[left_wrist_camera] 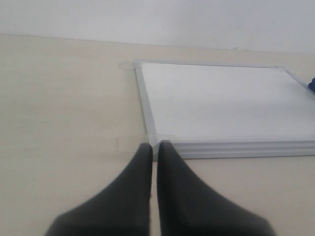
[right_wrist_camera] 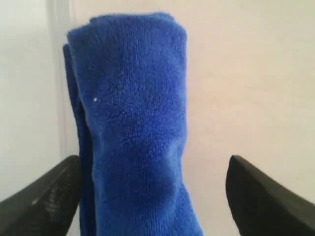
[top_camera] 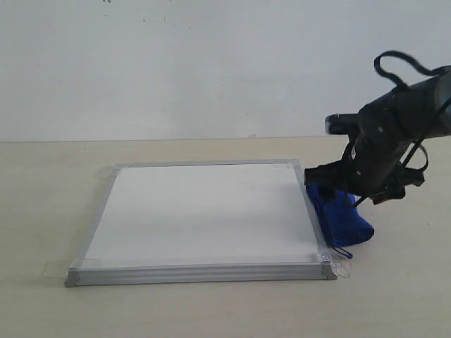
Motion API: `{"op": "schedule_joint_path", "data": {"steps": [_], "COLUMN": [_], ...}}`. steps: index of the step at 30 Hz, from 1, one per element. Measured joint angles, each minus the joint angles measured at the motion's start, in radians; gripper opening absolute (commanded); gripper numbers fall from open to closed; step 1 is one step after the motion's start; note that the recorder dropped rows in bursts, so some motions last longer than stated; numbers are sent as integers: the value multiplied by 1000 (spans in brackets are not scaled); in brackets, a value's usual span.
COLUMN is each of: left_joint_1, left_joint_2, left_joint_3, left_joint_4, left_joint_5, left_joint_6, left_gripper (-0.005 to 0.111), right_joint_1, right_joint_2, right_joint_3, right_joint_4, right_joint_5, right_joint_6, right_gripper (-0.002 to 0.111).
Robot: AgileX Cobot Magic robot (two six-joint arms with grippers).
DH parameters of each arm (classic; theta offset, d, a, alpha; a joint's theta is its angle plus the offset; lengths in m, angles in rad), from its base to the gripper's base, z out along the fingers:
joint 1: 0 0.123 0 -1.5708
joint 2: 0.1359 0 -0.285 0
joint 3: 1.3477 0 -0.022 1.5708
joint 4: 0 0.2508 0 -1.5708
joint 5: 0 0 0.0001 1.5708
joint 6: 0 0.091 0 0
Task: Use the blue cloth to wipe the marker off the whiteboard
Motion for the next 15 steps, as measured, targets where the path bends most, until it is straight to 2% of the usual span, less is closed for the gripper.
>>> {"op": "schedule_joint_path", "data": {"steps": [5,10,12,15], "left_joint_1": [0,0,0,0], "left_joint_2": [0,0,0,0], "left_joint_3": [0,0,0,0], "left_joint_4": [0,0,0,0], "left_joint_5": [0,0,0,0], "left_joint_6": [0,0,0,0], "left_gripper": [4,4,4,4], "right_joint_1": [12,64,82,108], "right_joint_2": [-159,-314,-378,-469], "right_joint_3": [58,190,246,314], "right_joint_4": [-2,-2,-2,-12], "right_joint_5": [1,-59,-71,-77], "right_joint_6": [-23,-25,-25,-25], "right_gripper": [75,72,63,42]}}
